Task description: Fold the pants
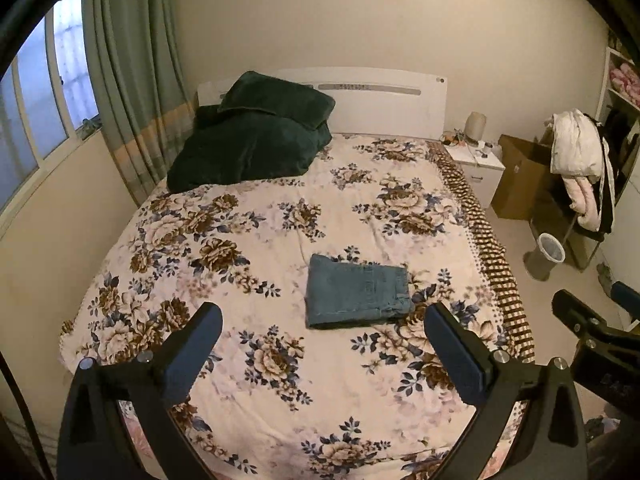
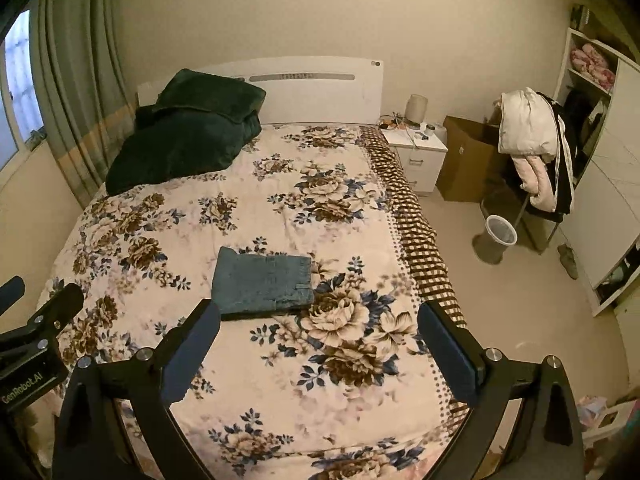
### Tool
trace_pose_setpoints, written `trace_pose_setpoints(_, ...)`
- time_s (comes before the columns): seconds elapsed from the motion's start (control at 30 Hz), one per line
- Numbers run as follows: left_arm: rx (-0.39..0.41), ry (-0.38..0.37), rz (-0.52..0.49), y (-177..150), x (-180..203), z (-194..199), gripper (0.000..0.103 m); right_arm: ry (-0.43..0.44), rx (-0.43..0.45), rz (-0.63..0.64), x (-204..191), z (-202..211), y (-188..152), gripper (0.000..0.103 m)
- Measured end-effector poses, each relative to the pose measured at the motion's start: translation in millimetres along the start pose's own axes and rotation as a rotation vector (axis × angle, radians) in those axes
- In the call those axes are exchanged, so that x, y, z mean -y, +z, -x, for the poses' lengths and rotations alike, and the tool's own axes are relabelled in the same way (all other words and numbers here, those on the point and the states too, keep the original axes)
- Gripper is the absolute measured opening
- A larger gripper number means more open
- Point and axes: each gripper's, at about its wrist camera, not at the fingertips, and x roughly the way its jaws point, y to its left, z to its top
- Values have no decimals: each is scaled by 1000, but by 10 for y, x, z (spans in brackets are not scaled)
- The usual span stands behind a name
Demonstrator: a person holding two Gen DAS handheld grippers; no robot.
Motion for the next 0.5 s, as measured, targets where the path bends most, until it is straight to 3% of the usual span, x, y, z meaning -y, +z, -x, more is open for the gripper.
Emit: trace_pose_setpoints(0.5, -6, -16, -1, 40, -12, -53, 103, 5, -5, -5, 1, -99, -34, 101)
